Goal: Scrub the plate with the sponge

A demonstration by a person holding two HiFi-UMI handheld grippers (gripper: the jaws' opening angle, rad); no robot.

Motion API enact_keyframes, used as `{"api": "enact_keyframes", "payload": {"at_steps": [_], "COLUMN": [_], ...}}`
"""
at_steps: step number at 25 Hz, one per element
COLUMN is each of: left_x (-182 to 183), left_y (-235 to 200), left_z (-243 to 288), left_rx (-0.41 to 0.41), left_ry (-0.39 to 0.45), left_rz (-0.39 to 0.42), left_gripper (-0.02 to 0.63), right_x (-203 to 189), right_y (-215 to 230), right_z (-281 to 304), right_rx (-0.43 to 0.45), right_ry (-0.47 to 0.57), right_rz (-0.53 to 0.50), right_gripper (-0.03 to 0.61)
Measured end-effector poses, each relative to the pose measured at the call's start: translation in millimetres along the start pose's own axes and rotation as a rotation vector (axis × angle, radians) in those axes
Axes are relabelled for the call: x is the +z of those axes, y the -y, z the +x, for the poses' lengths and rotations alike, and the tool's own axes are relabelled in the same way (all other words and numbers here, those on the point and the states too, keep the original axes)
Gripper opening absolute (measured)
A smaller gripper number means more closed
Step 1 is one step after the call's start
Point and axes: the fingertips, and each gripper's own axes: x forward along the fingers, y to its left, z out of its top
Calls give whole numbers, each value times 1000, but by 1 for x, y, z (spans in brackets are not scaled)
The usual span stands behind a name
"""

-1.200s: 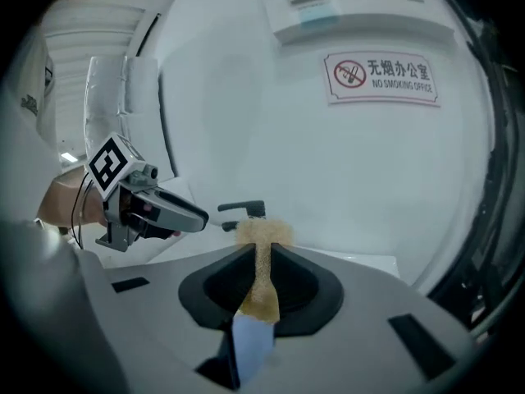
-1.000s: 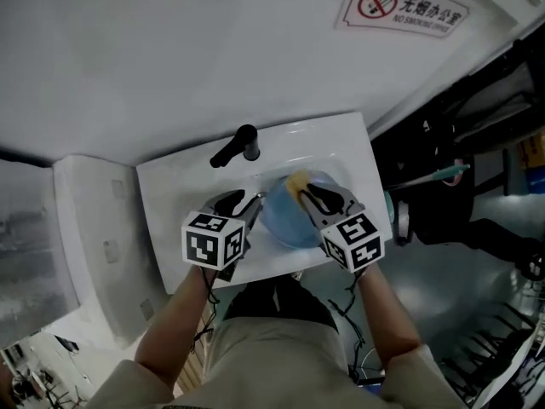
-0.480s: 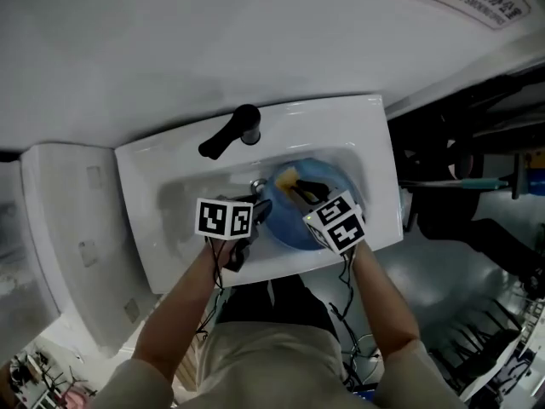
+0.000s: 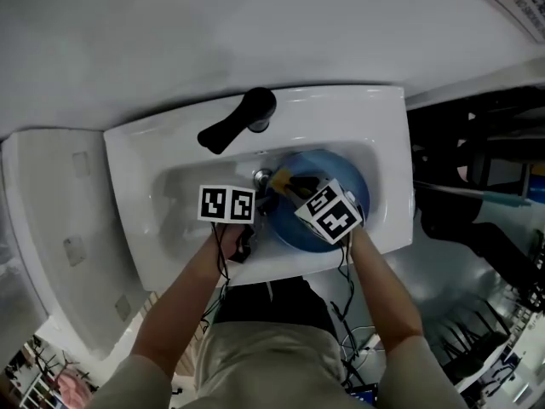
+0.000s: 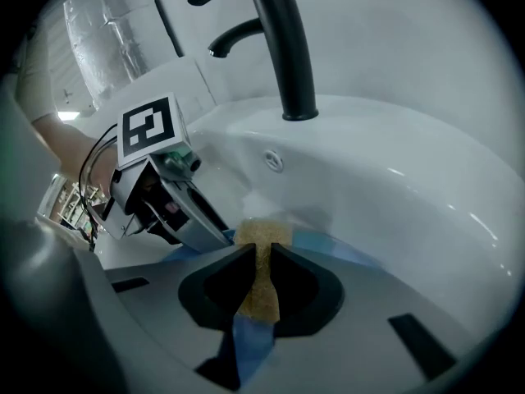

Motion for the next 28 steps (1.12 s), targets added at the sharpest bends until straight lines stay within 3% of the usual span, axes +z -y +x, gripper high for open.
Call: {"api": "enact_keyframes", "payload": {"at_steps": [4, 8, 16, 22, 26, 28], "left_x": [-2, 0, 9, 15, 19, 21], "left_y": [-1, -1, -5, -5, -6, -6], "left_z": [3, -1, -11, -18, -21, -23], "left_rx": [16, 51, 58, 97, 144, 162], "left_ry": [17, 37, 144, 189, 208, 221], "left_rz": [-24, 11, -105, -115, -98, -86], "left_gripper": [50, 49, 28, 26, 23, 23], "right_x": [-3, -8, -19, -51, -76, -88], "right_y": [-7, 3, 49, 81, 78, 66], "right_z": [16, 25, 21, -8, -34, -48], "right_rx": [18, -16, -117, -214, -218, -179], "right_ry": [-46, -98, -221, -418, -544, -587], "right_rz": [-40, -94, -95, -145, -192, -191], "right_gripper": [66, 66, 63, 58, 57, 57]}}
